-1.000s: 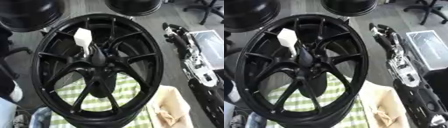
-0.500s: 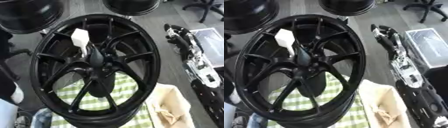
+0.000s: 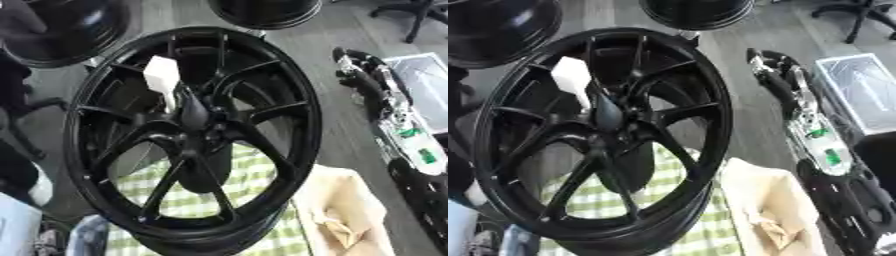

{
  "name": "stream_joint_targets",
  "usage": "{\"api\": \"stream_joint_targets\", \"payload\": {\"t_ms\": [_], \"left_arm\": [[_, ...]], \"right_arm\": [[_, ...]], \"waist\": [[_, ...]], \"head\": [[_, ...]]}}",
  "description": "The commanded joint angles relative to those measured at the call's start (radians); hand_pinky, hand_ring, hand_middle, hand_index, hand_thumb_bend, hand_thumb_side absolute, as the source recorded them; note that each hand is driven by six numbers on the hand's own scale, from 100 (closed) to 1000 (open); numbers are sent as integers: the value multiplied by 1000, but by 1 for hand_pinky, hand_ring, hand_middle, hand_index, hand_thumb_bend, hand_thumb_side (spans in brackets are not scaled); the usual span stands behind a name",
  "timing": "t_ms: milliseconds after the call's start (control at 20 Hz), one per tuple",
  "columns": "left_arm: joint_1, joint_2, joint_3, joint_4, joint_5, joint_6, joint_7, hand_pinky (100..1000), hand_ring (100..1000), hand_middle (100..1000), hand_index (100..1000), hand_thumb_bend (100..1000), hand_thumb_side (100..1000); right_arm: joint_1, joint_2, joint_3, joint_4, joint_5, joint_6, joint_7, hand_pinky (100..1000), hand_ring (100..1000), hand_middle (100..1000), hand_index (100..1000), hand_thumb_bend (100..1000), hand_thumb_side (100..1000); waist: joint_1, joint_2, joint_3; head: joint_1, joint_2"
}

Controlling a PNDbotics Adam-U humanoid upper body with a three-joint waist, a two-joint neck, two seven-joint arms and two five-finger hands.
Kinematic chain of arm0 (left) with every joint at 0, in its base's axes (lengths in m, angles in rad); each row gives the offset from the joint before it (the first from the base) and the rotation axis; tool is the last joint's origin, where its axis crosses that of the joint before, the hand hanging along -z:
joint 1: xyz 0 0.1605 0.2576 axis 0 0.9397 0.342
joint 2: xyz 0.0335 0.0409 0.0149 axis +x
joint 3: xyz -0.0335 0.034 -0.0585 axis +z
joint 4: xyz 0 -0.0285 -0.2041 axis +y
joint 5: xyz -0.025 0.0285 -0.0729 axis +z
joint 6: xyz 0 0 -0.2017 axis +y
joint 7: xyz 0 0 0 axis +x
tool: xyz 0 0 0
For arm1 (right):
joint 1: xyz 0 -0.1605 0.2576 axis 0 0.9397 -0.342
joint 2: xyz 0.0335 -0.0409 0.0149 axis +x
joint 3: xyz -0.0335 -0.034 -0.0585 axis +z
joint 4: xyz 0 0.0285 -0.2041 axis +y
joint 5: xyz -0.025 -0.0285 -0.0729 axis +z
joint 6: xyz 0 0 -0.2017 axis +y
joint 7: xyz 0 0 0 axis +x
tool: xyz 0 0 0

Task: Pull the pin out of the wheel hub.

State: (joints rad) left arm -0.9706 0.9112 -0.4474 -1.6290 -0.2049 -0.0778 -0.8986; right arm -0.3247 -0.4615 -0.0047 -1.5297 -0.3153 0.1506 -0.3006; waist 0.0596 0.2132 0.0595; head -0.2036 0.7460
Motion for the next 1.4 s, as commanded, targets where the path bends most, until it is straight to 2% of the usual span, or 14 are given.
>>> {"api": "stream_joint_targets", "payload": {"t_ms": [50, 250, 500, 1400], "left_arm": [[-46, -29, -31, 97, -47, -64, -8, 914, 873, 803, 858, 736, 386], [-76, -76, -67, 189, -37, -108, -8, 926, 874, 793, 847, 713, 402], [-114, -122, -65, 257, -37, -120, -8, 926, 874, 797, 856, 706, 410], [-264, -295, -42, 364, -41, -133, -8, 922, 871, 791, 869, 684, 405]], "right_arm": [[-9, -28, -1, -4, 4, -1, 2, 772, 708, 648, 792, 379, 457], [-9, -26, 0, 0, 3, 0, 3, 770, 705, 645, 790, 372, 457], [-8, -23, 1, 5, 2, 0, 3, 769, 703, 643, 788, 375, 460], [-15, -10, 9, 15, 1, 1, 13, 768, 702, 641, 787, 367, 466]], "waist": [[0, -20, 0], [1, -18, -4], [3, -18, -6], [3, -8, -35]], "head": [[4, 2], [9, 5], [9, 9], [-6, -4]]}}
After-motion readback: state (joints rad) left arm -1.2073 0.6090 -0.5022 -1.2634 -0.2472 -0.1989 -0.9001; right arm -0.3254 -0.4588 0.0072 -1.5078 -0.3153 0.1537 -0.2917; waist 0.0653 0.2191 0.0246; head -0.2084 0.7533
